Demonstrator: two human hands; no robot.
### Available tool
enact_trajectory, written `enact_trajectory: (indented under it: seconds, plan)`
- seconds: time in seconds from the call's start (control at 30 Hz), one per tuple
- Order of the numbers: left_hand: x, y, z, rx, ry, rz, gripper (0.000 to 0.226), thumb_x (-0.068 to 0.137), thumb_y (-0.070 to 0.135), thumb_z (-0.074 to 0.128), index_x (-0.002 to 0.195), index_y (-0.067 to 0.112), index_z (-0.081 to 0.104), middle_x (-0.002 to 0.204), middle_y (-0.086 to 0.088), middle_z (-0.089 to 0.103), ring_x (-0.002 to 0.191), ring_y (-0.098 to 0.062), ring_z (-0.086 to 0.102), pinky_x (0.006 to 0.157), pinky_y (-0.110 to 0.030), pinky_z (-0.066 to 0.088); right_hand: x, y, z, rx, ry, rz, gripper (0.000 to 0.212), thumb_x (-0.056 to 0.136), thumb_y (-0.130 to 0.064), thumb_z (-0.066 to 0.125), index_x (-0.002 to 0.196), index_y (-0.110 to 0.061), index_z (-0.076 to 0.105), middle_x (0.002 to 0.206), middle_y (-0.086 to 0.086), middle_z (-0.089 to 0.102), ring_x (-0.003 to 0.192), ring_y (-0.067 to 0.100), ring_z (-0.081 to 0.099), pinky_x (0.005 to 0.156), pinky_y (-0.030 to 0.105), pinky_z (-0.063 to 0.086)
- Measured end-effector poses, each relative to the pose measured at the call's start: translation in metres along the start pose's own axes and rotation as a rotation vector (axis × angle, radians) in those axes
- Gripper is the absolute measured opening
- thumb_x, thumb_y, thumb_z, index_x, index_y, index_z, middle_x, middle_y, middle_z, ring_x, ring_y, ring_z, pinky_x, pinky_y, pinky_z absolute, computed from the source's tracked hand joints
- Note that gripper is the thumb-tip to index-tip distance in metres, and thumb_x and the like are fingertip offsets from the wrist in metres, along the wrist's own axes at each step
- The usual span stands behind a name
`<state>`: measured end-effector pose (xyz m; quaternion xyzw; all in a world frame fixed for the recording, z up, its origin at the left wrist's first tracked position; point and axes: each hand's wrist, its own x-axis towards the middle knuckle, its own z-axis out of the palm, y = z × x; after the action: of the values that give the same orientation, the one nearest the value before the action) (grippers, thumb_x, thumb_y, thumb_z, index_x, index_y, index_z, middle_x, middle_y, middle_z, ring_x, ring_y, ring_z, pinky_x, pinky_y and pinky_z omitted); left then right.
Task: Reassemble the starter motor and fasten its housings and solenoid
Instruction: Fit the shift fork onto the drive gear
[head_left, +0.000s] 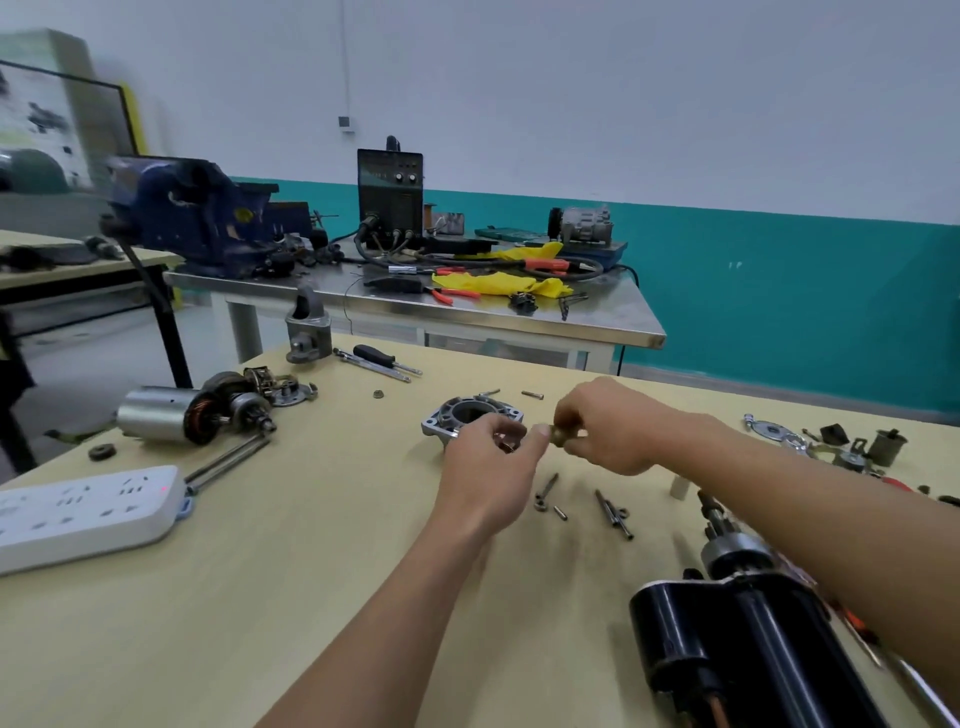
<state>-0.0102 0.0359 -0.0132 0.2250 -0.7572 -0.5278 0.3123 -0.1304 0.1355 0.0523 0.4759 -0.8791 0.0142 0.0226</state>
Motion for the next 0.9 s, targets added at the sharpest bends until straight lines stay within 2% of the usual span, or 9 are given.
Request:
enact_trajectory:
  seconds: [0.07, 0.13, 0.2, 0.27, 0.33, 0.43, 0.67, 0.8, 0.9]
  plan:
    - [0.000, 0.003, -0.005, 0.062, 0.031, -0.004, 0.031, 0.091, 0.052, 0.059, 0.091, 0.023, 0.069, 0.082, 0.011, 0.068, 0.078, -0.007, 0.063, 0.065, -0.026, 0.045, -0.013, -0.005, -0.006, 0.019, 0.016, -0.078, 0.016, 0.093, -0.025, 0.066, 0.108, -0.024, 0.070, 0.098, -0.004, 0.067, 0.090, 0.017, 0.060, 0.083, 0.036, 0.055]
    - [0.000, 0.005, -0.009, 0.085, 0.024, -0.017, 0.035, 0.095, 0.046, 0.052, 0.074, 0.021, 0.065, 0.070, 0.009, 0.065, 0.071, -0.013, 0.061, 0.062, -0.030, 0.043, -0.027, -0.011, -0.010, 0.030, 0.044, -0.151, 0.015, 0.092, -0.026, 0.066, 0.107, -0.027, 0.069, 0.098, -0.009, 0.065, 0.091, 0.014, 0.057, 0.084, 0.034, 0.052]
    - [-0.001, 0.007, -0.012, 0.119, -0.018, -0.019, 0.038, 0.094, 0.035, 0.050, 0.065, 0.015, 0.063, 0.063, 0.000, 0.065, 0.065, -0.019, 0.061, 0.059, -0.033, 0.044, -0.039, -0.018, -0.012, 0.062, 0.072, -0.216, 0.014, 0.092, -0.027, 0.065, 0.106, -0.030, 0.069, 0.096, -0.012, 0.065, 0.091, 0.013, 0.055, 0.083, 0.032, 0.049]
    - [-0.003, 0.008, -0.014, 0.119, -0.098, -0.011, 0.034, 0.092, 0.027, 0.052, 0.069, 0.007, 0.069, 0.068, -0.009, 0.070, 0.060, -0.015, 0.060, 0.059, -0.033, 0.045, -0.048, -0.023, -0.013, 0.055, 0.079, -0.234, 0.016, 0.093, -0.028, 0.063, 0.108, -0.032, 0.068, 0.096, -0.012, 0.065, 0.094, 0.012, 0.051, 0.084, 0.033, 0.048]
    - [-0.006, 0.009, -0.015, 0.048, -0.178, -0.009, 0.034, 0.094, 0.026, 0.056, 0.070, 0.009, 0.072, 0.064, -0.004, 0.069, 0.048, -0.004, 0.052, 0.053, -0.026, 0.040, -0.054, -0.023, -0.013, 0.024, 0.072, -0.206, 0.016, 0.094, -0.031, 0.060, 0.109, -0.033, 0.066, 0.098, -0.011, 0.064, 0.097, 0.011, 0.049, 0.085, 0.036, 0.049]
    - [-0.008, 0.011, -0.017, -0.067, -0.251, 0.006, 0.034, 0.097, 0.030, 0.060, 0.068, 0.020, 0.073, 0.064, 0.005, 0.071, 0.044, 0.003, 0.050, 0.057, -0.024, 0.039, -0.064, -0.020, -0.015, -0.009, 0.074, -0.163, 0.017, 0.095, -0.036, 0.057, 0.110, -0.035, 0.064, 0.098, -0.010, 0.062, 0.098, 0.009, 0.047, 0.085, 0.037, 0.049]
    - [-0.013, 0.012, -0.016, -0.100, -0.400, 0.086, 0.025, 0.099, 0.026, 0.058, 0.084, 0.022, 0.078, 0.067, 0.006, 0.072, 0.052, 0.003, 0.054, 0.062, -0.027, 0.039, -0.081, -0.023, -0.021, -0.129, 0.034, -0.142, 0.020, 0.097, -0.036, 0.051, 0.113, -0.035, 0.063, 0.098, -0.013, 0.064, 0.098, 0.011, 0.042, 0.084, 0.038, 0.048]
    - [-0.014, 0.013, -0.016, -0.143, -0.473, 0.078, 0.024, 0.099, 0.024, 0.056, 0.104, 0.013, 0.077, 0.070, -0.001, 0.074, 0.052, 0.000, 0.053, 0.050, -0.015, 0.038, -0.085, -0.029, -0.027, -0.216, 0.009, -0.106, 0.020, 0.099, -0.035, 0.048, 0.112, -0.032, 0.064, 0.098, -0.007, 0.063, 0.098, 0.017, 0.045, 0.083, 0.039, 0.048]
    - [-0.016, 0.013, -0.015, -0.168, -0.527, 0.035, 0.025, 0.100, 0.023, 0.052, 0.104, 0.014, 0.075, 0.070, -0.007, 0.074, 0.049, -0.003, 0.050, 0.046, -0.016, 0.036, -0.090, -0.032, -0.026, -0.223, 0.008, -0.126, 0.018, 0.098, -0.033, 0.049, 0.109, -0.032, 0.064, 0.098, -0.008, 0.062, 0.097, 0.017, 0.044, 0.082, 0.037, 0.046]
